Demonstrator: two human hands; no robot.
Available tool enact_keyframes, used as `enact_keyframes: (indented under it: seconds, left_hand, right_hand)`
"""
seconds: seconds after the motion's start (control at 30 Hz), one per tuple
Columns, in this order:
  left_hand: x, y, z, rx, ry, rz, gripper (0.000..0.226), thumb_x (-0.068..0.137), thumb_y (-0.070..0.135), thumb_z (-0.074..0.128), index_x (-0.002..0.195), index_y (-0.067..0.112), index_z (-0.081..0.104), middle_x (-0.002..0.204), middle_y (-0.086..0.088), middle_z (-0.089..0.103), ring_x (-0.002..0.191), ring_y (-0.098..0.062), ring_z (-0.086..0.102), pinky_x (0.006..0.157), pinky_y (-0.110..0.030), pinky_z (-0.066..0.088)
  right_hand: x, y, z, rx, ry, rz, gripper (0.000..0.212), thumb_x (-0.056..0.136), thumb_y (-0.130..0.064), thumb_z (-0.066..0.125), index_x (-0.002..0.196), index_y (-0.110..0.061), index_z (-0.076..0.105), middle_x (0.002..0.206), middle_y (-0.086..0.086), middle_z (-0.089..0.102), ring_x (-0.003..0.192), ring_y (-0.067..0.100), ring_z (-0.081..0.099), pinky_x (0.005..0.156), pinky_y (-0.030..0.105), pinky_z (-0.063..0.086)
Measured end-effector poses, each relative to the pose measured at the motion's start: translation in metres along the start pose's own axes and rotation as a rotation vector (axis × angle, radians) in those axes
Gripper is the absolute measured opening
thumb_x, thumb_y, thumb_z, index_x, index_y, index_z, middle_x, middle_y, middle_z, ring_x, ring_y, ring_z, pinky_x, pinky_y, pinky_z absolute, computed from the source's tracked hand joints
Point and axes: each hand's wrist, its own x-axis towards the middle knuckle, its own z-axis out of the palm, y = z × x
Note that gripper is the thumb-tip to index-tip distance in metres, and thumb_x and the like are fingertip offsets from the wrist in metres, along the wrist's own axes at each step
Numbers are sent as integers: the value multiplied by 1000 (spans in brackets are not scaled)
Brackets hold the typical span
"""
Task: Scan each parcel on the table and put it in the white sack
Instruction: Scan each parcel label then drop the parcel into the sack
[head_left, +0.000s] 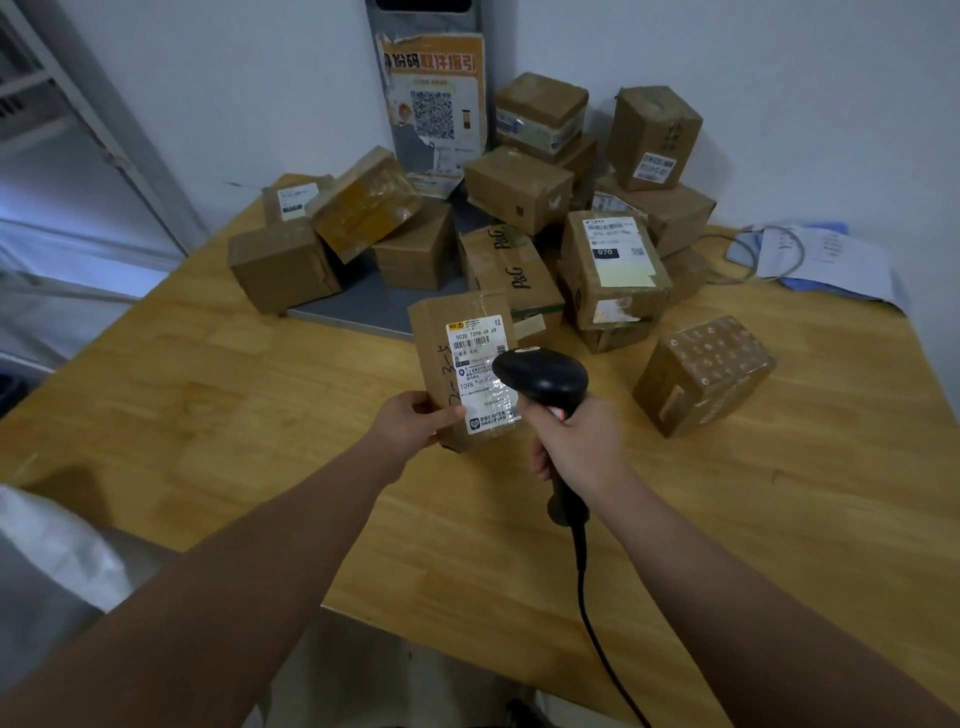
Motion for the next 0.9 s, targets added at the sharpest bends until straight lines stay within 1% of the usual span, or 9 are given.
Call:
enact_keyframes:
  seconds: [0.1,0.27,0.43,0.53,0.63,0.73,0.8,0.87,0.9]
  left_hand:
    - [-8,-9,-22,-53,38,-17,42,82,17,76,119,7,58,106,-1,66,99,-18,63,73,-22,50]
    - [-36,-31,-76,-67,166,-34,37,83,21,74,114,12,56,102,3,66,90,-9,63,71,-19,50]
    - [-79,-78,-155,21,364,-49,44,81,31,76,116,15,55,107,1,64,98,-16,63,77,-24,53]
    - [-119,-110,-201,44,475,-53,40,82,28,76,112,18,51,102,5,62,91,-7,61,68,-16,48]
    - [-161,-152,-247,41,582,-67,39,82,24,75,111,18,50,103,5,61,91,-6,60,72,-22,51]
    - [-199,-192,-289,-8,677,-114,43,81,21,76,113,17,47,104,5,61,95,-8,61,71,-22,52]
    - [-219,-218,-318,13,720,-178,49,79,21,78,115,16,45,104,6,60,98,-11,61,73,-24,53]
    - [-234,-243,-345,42,709,-278,64,71,34,82,118,17,43,107,3,61,100,-17,62,80,-37,57]
    - [-238,-257,-357,60,690,-332,70,66,41,82,118,19,41,111,1,61,102,-20,62,82,-43,58]
  right_hand:
    - [3,-1,19,9,-42,9,28,89,-31,67,78,-5,64,48,1,60,44,17,61,48,28,53]
    - [2,-8,73,57,-189,5,28,90,-26,68,69,-8,64,52,6,60,46,20,60,49,30,51]
    - [-14,-16,154,87,-405,9,24,90,-20,67,68,-9,65,57,7,61,50,20,59,51,31,52]
    - [-38,-19,207,88,-512,-49,19,89,-17,68,70,-15,66,56,-1,63,52,15,60,55,30,52]
    - [-67,-14,262,97,-558,-96,15,86,-11,71,76,-21,65,54,-9,63,55,8,62,57,24,52]
    - [-94,-6,315,16,-595,-150,12,83,-13,72,78,-18,64,58,-11,60,58,4,58,54,16,44]
    - [-106,2,351,-101,-614,-176,15,81,-16,74,77,-16,60,64,1,57,57,8,54,53,23,41]
    - [-112,16,383,-232,-625,-284,31,75,-19,76,66,-22,47,63,2,45,54,10,45,56,24,37]
    - [-113,25,397,-288,-624,-328,29,72,-22,77,69,-24,48,69,1,47,59,12,48,60,26,40]
